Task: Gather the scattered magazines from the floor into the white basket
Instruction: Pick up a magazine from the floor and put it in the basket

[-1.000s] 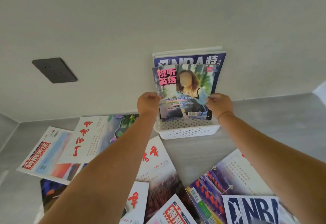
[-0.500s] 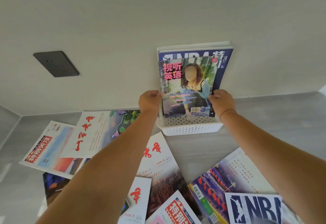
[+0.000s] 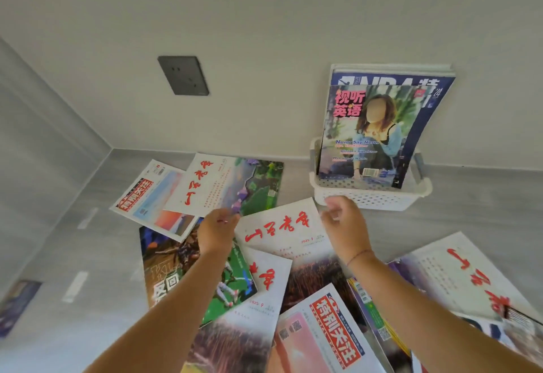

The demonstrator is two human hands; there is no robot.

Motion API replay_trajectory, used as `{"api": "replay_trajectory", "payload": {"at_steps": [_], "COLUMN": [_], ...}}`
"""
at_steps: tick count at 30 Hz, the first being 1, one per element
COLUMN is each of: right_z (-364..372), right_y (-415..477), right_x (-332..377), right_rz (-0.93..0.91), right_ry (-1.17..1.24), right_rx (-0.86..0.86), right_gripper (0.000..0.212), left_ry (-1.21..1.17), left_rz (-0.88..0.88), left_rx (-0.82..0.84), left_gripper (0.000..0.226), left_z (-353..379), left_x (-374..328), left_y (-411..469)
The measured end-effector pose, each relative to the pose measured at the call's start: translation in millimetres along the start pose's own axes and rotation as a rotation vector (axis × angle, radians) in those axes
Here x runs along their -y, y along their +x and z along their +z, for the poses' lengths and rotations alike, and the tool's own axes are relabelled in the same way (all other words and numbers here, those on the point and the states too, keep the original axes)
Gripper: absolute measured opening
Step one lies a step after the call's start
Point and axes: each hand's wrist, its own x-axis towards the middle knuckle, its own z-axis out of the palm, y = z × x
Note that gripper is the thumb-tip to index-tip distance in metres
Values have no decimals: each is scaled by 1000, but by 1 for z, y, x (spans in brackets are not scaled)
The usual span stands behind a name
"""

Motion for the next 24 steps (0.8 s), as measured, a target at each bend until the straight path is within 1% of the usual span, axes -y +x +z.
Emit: {"api": "replay_trajectory", "payload": {"at_steps": [4, 7, 10, 13, 16, 18, 20, 22, 24], "right_z": [54, 87, 112, 130, 141, 146, 150, 155, 157], "right_y": [-36, -54, -68, -79, -85, -83, -82, -84, -84], "right_x": [12, 21, 27, 28, 29, 29, 29, 30, 29], "right_rz": [61, 57, 89, 169, 225, 253, 274, 289, 289], "right_ry": [46, -15, -61, -75, -28, -6, 17, 19, 5], "right_rx": [240, 353, 428, 487, 483, 468, 497, 521, 510], "right_gripper": [29, 33, 35, 41, 43, 40, 31, 25, 26], "left_ry": [128, 172, 195, 20, -139, -202, -257, -376, -442], "left_rz": [-28, -93, -192, -322, -379, -404, -446, -491, -509], "left_rx": [-106, -170, -214, -181, -169, -170, -160, -108, -14], "left_gripper": [30, 34, 35, 46, 52, 56, 60, 58, 46], "left_z": [-53, -86, -108, -118, -122, -124, -127, -128, -128], "left_x": [56, 90, 116, 131, 133, 131, 130, 132, 134], "left_y": [-19, -32, -41, -47, -48, -46, -42, -37, -36]}}
